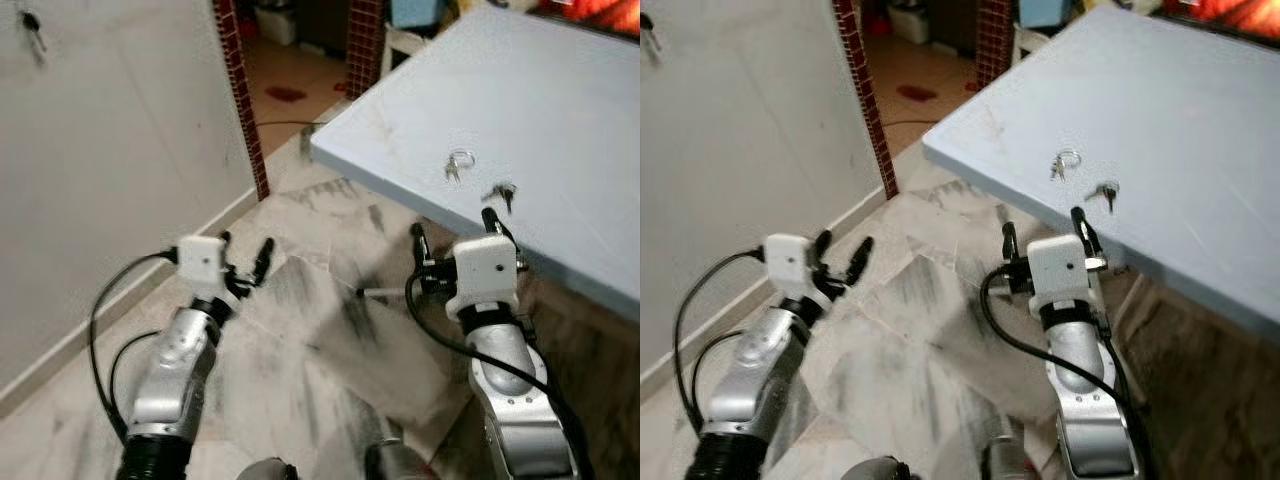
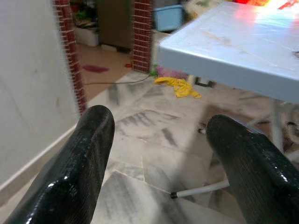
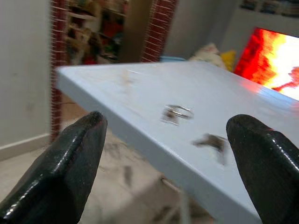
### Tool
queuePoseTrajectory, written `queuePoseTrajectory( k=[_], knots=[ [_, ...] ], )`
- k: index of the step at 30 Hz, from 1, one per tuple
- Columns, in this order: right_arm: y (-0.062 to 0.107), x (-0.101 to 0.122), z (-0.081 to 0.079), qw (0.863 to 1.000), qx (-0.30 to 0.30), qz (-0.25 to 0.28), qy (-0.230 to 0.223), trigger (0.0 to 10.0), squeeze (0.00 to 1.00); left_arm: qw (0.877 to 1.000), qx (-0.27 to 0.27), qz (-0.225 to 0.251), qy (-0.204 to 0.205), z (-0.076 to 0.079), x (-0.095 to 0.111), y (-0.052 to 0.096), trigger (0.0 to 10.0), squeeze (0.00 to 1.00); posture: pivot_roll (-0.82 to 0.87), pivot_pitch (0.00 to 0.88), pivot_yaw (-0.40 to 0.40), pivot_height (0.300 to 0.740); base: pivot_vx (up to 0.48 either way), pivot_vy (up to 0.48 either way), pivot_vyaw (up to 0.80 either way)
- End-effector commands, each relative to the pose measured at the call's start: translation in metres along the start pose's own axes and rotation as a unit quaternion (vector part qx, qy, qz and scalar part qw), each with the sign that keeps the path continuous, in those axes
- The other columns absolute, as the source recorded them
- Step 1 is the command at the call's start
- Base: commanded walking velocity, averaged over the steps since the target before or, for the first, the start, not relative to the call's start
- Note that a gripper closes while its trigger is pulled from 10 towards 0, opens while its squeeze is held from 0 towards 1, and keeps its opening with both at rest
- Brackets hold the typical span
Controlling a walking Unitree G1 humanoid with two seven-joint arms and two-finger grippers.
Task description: Hang keys on a hook
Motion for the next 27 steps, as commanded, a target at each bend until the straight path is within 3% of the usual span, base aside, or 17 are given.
queuePoseTrajectory(
  k=[1, 4, 14, 17, 21, 27],
  knots=[
    [0.000, 0.003, -0.003, 1.000, 0.003, 0.003, -0.006, 10.0, 0.00, 1.000, -0.008, 0.007, -0.002, 0.006, 0.003, -0.002, 10.0, 0.00, -0.12, 0.149, 0.058, 0.740, 0.000, 0.000, -0.80],
    [-0.005, -0.005, -0.008, 0.999, 0.036, -0.004, -0.002, 10.0, 0.00, 1.000, 0.012, 0.009, 0.003, 0.008, 0.003, -0.003, 10.0, 0.00, -0.10, 0.158, 0.060, 0.740, 0.000, 0.000, -0.80],
    [-0.014, 0.000, -0.004, 1.000, 0.020, 0.006, -0.016, 10.0, 0.00, 1.000, 0.001, 0.016, 0.009, 0.018, 0.007, -0.002, 10.0, 0.00, -0.08, 0.178, 0.077, 0.740, 0.000, 0.000, -0.78],
    [-0.017, 0.003, -0.005, 1.000, 0.015, 0.011, -0.024, 10.0, 0.00, 1.000, -0.001, 0.019, 0.007, 0.020, 0.009, -0.002, 10.0, 0.00, -0.08, 0.184, 0.072, 0.740, 0.000, 0.000, 0.00],
    [-0.021, 0.010, -0.020, 0.998, 0.049, 0.024, -0.021, 10.0, 0.00, 1.000, 0.003, 0.029, 0.005, 0.016, 0.014, -0.006, 10.0, 0.00, -0.07, 0.191, 0.057, 0.740, 0.000, 0.000, 0.00],
    [-0.022, 0.015, -0.024, 0.997, 0.062, 0.026, -0.030, 10.0, 0.00, 0.999, 0.022, 0.039, 0.015, 0.010, 0.021, -0.005, 10.0, 0.00, -0.07, 0.213, 0.040, 0.740, 0.000, 0.000, 0.00]
  ],
)
Point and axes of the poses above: a point about 5 cm out from each wrist's last joint towards the gripper, its own y axis pointing back from the gripper into the wrist, its own x axis along the axis of the wrist's last joint, z = x × y, the point moved 2 cm from there along -y, pointing out of the wrist towards the gripper, and after that the axes turned 11 degrees about -y, right-handed, at the moved point
